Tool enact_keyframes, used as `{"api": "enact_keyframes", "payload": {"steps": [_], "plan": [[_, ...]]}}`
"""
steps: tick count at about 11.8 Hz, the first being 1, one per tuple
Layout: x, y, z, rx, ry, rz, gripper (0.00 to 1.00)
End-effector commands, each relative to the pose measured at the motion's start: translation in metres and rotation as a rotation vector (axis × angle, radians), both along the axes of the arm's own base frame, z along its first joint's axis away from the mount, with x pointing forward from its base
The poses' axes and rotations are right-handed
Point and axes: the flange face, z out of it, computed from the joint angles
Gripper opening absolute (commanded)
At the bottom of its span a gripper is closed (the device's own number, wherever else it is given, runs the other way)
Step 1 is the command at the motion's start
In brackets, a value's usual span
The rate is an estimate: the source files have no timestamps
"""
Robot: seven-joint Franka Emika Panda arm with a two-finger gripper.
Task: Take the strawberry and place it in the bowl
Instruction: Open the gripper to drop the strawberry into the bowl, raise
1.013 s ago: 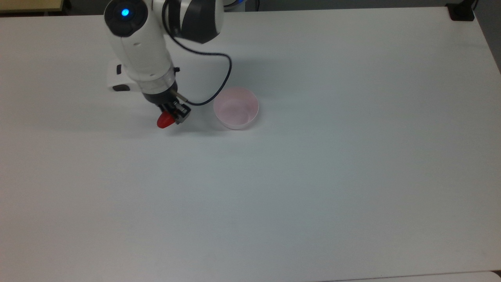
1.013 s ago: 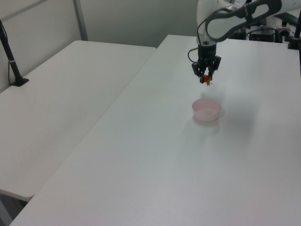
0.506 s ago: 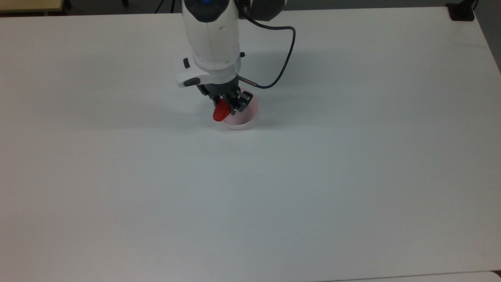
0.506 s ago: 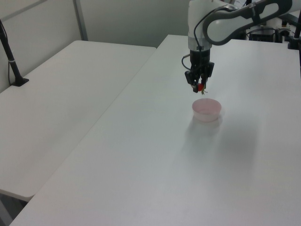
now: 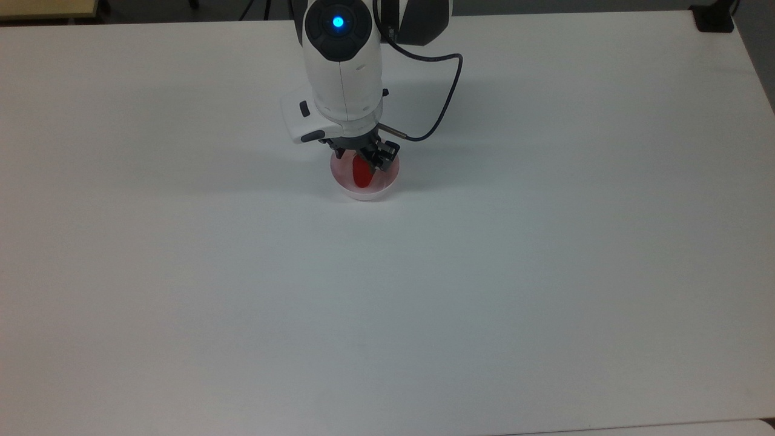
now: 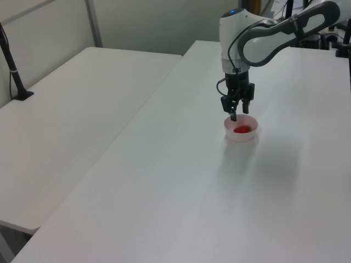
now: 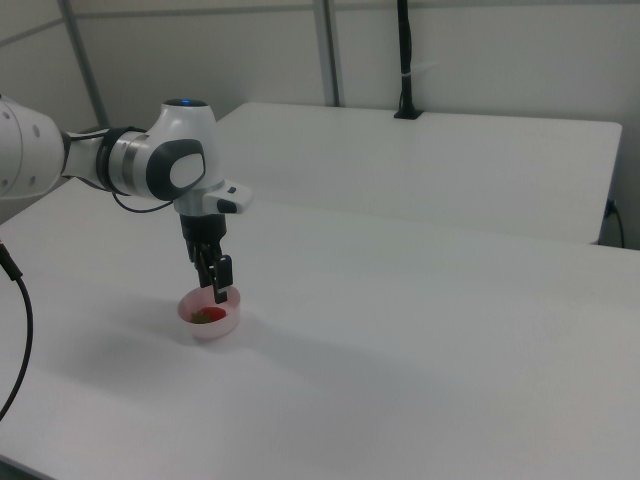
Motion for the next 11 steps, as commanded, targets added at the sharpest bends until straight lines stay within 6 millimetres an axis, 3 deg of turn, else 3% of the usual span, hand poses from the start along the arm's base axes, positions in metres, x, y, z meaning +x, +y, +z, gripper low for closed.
{"api": "enact_keyframes", "payload": {"steps": [1, 3, 6, 9, 11], "plan": [[-0.008, 0.001, 0.022, 0.009, 0.000, 0.029, 1.00], [-0.006, -0.018, 0.081, 0.021, -0.099, 0.085, 1.00], [-0.034, -0.064, 0.161, 0.023, -0.134, 0.217, 1.00], [-0.043, -0.089, 0.206, 0.022, -0.134, 0.175, 1.00], [-0.045, -0.090, 0.209, 0.022, -0.131, 0.165, 1.00]]}}
